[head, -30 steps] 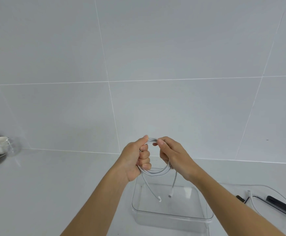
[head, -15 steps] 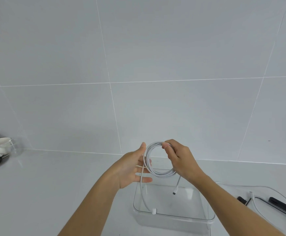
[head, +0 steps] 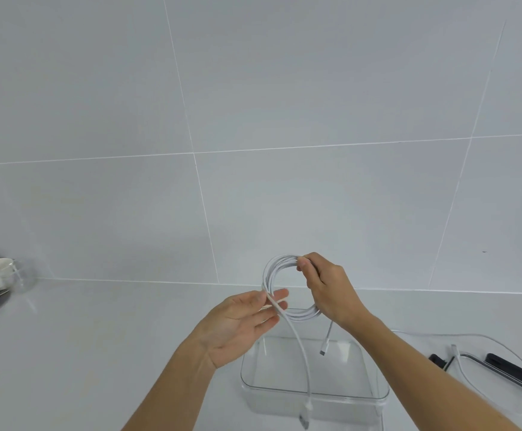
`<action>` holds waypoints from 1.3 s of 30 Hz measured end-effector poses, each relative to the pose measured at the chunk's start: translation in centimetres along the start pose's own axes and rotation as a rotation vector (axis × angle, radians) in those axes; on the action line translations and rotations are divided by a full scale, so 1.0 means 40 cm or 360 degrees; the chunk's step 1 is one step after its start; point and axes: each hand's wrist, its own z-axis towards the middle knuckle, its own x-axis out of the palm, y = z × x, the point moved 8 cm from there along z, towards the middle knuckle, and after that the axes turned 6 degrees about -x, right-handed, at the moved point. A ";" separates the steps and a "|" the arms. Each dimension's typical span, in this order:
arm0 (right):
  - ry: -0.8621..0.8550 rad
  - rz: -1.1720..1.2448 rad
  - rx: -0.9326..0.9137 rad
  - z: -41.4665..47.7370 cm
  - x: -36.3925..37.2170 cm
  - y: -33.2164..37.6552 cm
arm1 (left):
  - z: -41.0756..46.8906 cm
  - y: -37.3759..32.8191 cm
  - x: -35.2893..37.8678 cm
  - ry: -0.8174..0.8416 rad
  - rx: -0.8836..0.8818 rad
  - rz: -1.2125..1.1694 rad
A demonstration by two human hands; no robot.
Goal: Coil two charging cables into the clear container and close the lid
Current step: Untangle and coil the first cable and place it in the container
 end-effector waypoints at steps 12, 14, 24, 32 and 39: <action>-0.0017 0.0067 -0.0033 -0.008 0.000 0.007 | -0.009 -0.032 0.020 -0.0656 0.0520 0.0326; -0.0020 0.0090 -0.0031 -0.010 -0.002 0.009 | -0.012 -0.040 0.021 -0.0672 0.0555 0.0379; 0.0014 0.0243 -0.0007 -0.021 0.035 0.025 | -0.041 -0.050 0.004 -0.1119 0.0829 0.0787; -0.0024 0.0268 -0.0002 -0.013 0.009 0.035 | 0.009 0.003 0.017 -0.0592 0.0394 0.0400; -0.0051 0.0183 0.0048 -0.011 -0.013 0.009 | -0.003 0.005 0.062 -0.0555 0.0666 0.1988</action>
